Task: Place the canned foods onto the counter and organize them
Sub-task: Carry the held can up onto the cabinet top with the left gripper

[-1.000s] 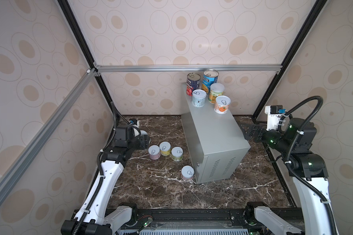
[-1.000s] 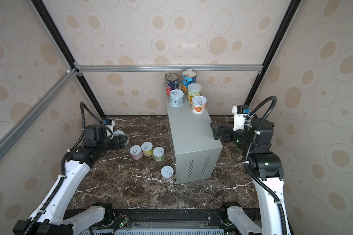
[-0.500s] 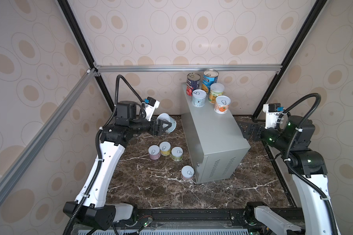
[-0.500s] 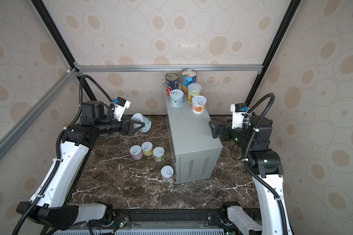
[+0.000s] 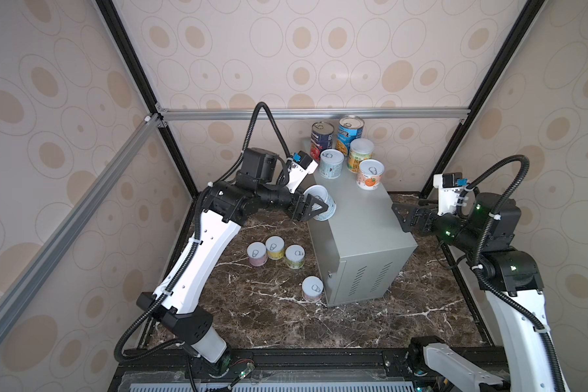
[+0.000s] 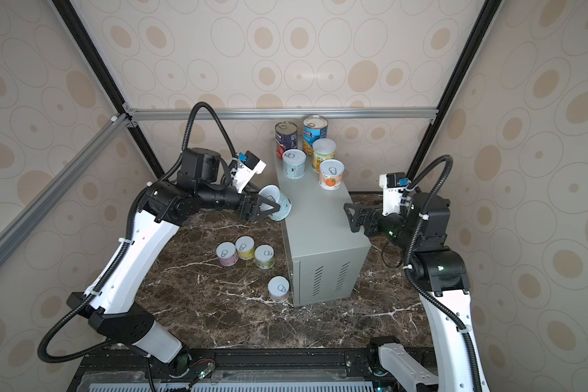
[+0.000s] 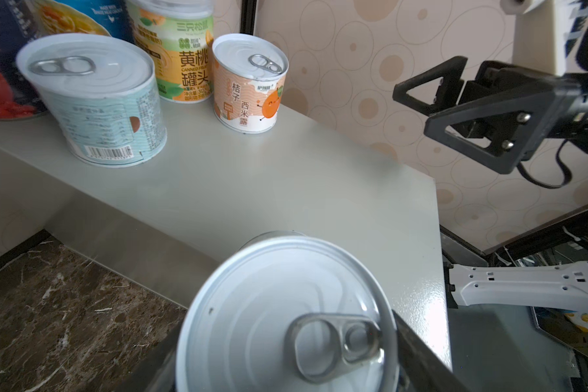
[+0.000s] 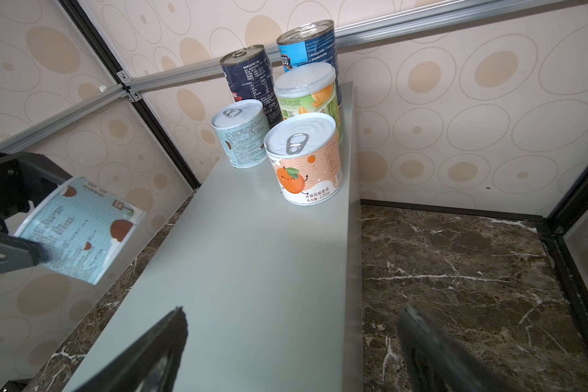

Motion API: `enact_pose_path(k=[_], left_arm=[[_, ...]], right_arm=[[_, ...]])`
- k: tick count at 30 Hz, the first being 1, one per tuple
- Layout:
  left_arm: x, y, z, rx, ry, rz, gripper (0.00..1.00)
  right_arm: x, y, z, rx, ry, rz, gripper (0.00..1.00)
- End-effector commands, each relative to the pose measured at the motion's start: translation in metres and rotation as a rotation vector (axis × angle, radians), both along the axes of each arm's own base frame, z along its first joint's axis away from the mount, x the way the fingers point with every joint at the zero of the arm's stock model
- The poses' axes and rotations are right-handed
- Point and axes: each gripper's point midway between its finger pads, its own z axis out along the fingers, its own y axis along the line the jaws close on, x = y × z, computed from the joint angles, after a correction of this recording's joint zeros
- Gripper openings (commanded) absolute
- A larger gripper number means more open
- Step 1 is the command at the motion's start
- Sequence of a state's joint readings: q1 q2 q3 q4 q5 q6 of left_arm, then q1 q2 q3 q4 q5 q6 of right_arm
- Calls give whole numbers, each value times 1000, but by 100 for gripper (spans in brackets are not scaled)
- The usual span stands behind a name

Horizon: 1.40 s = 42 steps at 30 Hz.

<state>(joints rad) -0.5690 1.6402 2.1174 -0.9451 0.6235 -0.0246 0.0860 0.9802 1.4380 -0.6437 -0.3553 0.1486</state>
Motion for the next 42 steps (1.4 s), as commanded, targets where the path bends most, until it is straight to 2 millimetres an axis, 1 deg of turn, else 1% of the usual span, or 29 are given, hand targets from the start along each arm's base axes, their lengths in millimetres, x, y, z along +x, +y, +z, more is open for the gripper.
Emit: enact_pose_path(k=[1,5,11,12,17,19,20,29,37,42], left_arm=[[-6,-8,22,12,-91,-15,0],[-4,-23,16,24,-85,-26,0],[3,-37,4,48,-73,-33,0],[5,-40,1,53,-69,-34,4],[11,-49,-7,54,-60,-44,36],[13,-53,-10,53,-58,-46,46],[15,-55,-11,52,-57,-48,49],[20,-64,-20,57,-55,-58,64],[23,-61,-22,59,-82,-35,76],[23,-61,-25,56,-86,-34,80]], right_arm=[[0,3,-2,-6,2,12,100],[0,3,-3,-7,1,12,100],[-2,3,-3,-13,1,11,100],[-1,3,-3,-13,1,8,100],[-2,2,-5,-15,3,6,100],[-2,2,-5,-16,3,3,100],[-2,1,-5,-18,2,1,100],[-5,0,-3,-22,-4,-7,100],[-4,0,-3,-21,-5,-7,100],[-6,-1,-1,-24,-11,-9,100]])
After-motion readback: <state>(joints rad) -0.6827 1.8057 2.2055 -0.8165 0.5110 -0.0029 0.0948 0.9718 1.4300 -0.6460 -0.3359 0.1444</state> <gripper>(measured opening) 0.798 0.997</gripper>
